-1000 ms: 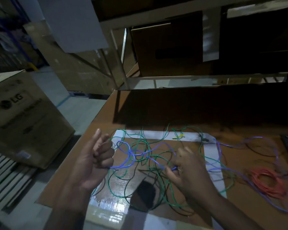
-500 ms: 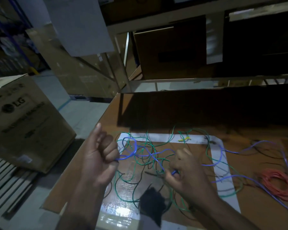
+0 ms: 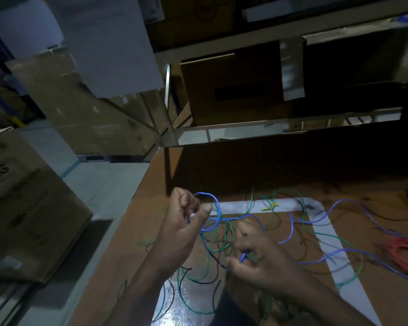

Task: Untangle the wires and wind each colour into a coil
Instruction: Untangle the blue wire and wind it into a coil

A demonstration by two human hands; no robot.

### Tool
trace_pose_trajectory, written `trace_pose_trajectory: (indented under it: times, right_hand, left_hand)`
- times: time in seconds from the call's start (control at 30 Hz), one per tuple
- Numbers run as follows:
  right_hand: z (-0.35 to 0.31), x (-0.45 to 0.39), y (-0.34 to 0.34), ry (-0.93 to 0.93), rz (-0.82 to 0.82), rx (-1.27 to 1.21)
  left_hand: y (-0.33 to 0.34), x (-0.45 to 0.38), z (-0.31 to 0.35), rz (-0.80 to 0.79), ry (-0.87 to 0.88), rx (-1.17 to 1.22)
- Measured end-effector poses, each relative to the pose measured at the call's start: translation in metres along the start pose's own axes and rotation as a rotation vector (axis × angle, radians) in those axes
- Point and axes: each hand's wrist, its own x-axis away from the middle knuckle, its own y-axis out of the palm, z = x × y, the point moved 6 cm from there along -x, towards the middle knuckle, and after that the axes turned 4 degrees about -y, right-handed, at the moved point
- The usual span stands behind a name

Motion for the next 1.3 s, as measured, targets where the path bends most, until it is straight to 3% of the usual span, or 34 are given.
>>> trace_pose_trajectory:
  times: [0.07, 0.17, 0.27, 0.37, 0.53, 0.67, 0.8, 0.93, 1.03, 1.2, 1.3]
  right_hand:
    - [-0.001, -0.002, -0.006, 0.089, 0.036, -0.137]
    - [0.000, -0.003, -0.015, 0.165, 0.069, -0.270]
    - [0.004, -0.003, -0.018, 0.202, 0.110, -0.378]
    - [0.005, -0.005, -0.016, 0.217, 0.091, -0.445]
    - [0.010, -0.002, -0.003, 0.255, -0.138, -0.378]
    - [0.019, 0.002, 0.001, 0.307, -0.207, -0.312]
    - [0.023, -0.002, -0.007, 0.316, -0.125, -0.387]
    - [0.022, -0.005, -0.013, 0.296, -0.041, -0.575]
    - [0.021, -0.005, -0.009, 0.287, -0.028, -0.649]
    - [0.017, -0.006, -0.008, 0.304, 0.031, -0.707]
    - [0.018, -0.007, -0.014, 0.313, 0.079, -0.704]
  left_hand:
    - [0.004, -0.004, -0.014, -0.020, -0.122, 0.134]
    - [0.006, -0.006, -0.040, -0.008, -0.343, 0.521]
    - [0.013, -0.005, -0.056, -0.172, -0.537, 0.919]
    - [0.018, -0.004, -0.058, -0.335, -0.546, 1.179]
    - [0.022, -0.015, -0.050, -0.309, -0.490, 1.291]
    - [0.013, -0.026, -0.043, -0.319, -0.468, 1.183]
    - [0.014, -0.027, -0.030, -0.370, -0.393, 0.791]
    - [0.023, -0.024, -0.020, -0.429, -0.401, 0.837]
    - [0.029, -0.022, -0.033, -0.430, -0.503, 0.889]
    - [0.035, -0.023, -0.059, -0.340, -0.424, 0.351]
    - [0.033, -0.020, -0.077, -0.378, -0.386, 0.102]
